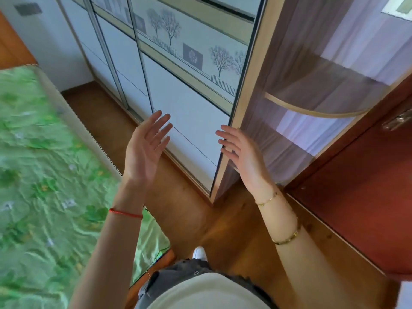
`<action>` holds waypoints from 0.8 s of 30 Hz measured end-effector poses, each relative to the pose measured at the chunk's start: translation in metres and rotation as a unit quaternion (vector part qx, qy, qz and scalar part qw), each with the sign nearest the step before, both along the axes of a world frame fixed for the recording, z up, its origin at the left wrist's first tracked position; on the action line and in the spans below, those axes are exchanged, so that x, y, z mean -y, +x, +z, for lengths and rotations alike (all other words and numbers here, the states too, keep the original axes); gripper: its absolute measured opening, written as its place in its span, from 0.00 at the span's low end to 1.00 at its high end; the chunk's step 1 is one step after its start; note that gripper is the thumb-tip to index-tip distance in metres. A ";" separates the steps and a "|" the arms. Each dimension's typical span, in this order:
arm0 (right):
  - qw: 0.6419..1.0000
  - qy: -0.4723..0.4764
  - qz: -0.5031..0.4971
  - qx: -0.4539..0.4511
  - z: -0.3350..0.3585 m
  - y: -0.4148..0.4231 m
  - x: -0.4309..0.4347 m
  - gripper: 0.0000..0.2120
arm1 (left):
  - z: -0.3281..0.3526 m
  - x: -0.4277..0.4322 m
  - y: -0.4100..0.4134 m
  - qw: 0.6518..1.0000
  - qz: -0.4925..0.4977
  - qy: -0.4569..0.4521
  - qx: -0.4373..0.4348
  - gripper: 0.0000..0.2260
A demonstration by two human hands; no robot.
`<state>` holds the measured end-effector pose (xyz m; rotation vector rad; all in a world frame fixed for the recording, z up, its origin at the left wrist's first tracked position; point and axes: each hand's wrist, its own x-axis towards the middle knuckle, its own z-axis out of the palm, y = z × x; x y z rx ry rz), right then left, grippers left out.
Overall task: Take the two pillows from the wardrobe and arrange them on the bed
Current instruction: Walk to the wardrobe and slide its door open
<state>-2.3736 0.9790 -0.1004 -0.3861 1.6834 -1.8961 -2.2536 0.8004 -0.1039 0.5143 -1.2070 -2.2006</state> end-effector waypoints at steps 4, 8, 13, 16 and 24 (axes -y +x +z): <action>0.999 -0.005 0.032 0.010 -0.001 -0.033 0.058 0.19 | 0.002 0.040 -0.016 0.999 0.044 -0.003 0.016 0.19; 0.997 -0.006 0.075 0.021 -0.004 -0.057 0.116 0.18 | 0.001 0.085 -0.021 0.995 0.095 0.000 0.027 0.20; 0.992 0.000 0.126 0.022 -0.010 -0.083 0.194 0.19 | -0.007 0.145 -0.029 0.986 0.163 0.002 0.028 0.20; 0.988 0.001 0.154 0.018 -0.015 -0.104 0.245 0.19 | -0.014 0.185 -0.039 0.979 0.202 0.002 0.030 0.20; 0.979 -0.010 0.203 0.031 -0.009 -0.179 0.410 0.19 | -0.011 0.322 -0.098 0.966 0.255 0.002 0.032 0.19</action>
